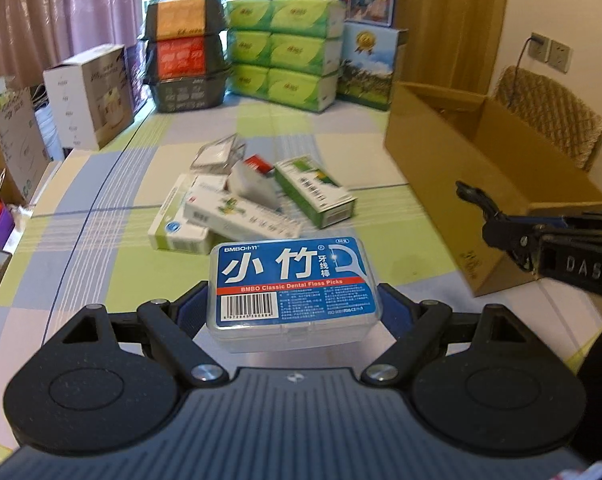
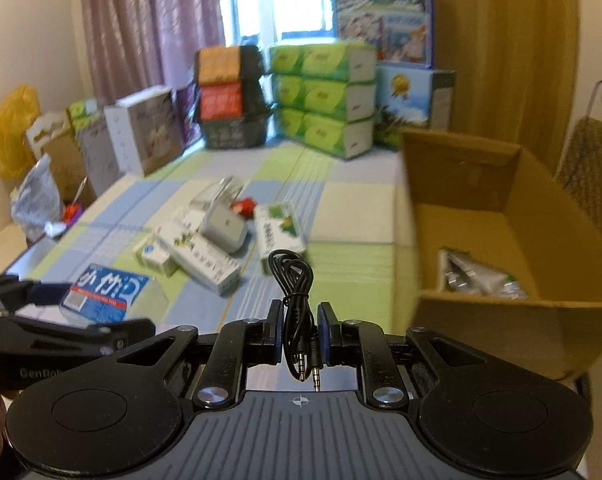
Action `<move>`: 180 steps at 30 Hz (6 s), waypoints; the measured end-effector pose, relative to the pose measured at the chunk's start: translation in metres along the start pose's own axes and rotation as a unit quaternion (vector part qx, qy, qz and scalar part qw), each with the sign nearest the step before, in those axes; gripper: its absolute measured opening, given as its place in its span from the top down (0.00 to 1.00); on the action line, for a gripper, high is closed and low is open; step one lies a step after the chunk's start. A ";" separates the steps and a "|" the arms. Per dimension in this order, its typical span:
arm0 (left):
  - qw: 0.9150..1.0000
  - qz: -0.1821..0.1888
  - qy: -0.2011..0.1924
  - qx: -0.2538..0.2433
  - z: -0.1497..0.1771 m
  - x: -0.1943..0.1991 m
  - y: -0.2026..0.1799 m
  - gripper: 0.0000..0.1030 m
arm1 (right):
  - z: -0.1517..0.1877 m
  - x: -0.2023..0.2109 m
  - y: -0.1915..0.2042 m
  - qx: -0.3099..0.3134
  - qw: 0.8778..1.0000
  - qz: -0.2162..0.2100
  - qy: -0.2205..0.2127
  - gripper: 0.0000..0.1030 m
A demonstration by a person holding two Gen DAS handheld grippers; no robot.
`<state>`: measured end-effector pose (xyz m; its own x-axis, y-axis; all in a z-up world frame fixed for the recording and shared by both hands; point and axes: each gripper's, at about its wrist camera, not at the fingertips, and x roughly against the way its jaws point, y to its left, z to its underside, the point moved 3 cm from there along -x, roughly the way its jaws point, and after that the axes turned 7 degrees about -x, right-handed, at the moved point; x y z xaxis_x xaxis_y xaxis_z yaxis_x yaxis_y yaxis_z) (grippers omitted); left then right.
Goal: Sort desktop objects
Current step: 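Carry the cable and floss box into the cardboard box and release both, then move both tools back over the medicine boxes on the table, then grasp the white ointment box with the right tool while the left tool grasps the white tablet box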
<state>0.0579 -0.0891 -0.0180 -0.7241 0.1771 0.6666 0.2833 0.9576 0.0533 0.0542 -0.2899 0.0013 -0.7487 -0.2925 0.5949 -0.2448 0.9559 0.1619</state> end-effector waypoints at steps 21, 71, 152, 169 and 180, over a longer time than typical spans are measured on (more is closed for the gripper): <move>0.991 0.097 -0.059 -0.076 -0.094 -0.007 -0.134 0.18 | -0.041 0.066 -0.134 -0.077 0.989 0.104 -0.074 0.86; 0.996 0.084 -0.036 0.005 -0.091 -0.049 -0.078 0.15 | -0.061 0.020 -0.184 -0.162 0.982 0.079 -0.062 0.59; 0.997 -0.026 0.042 -0.052 -0.020 -0.151 0.146 0.04 | -0.005 -0.237 0.088 0.239 0.949 -0.166 0.123 0.61; 0.996 -0.015 0.047 -0.068 -0.018 -0.182 0.131 0.29 | -0.007 -0.203 0.086 0.224 0.961 -0.141 0.084 0.65; 0.996 -0.008 0.085 -0.028 0.000 -0.148 0.111 0.34 | 0.009 -0.174 0.075 0.158 0.977 -0.097 0.102 0.66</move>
<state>0.1964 -0.0088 -0.1107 -0.6135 0.1168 0.7810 0.3105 0.9450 0.1025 0.1601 -0.1676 -0.0973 -0.5383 -0.4255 0.7274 -0.5721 0.8183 0.0553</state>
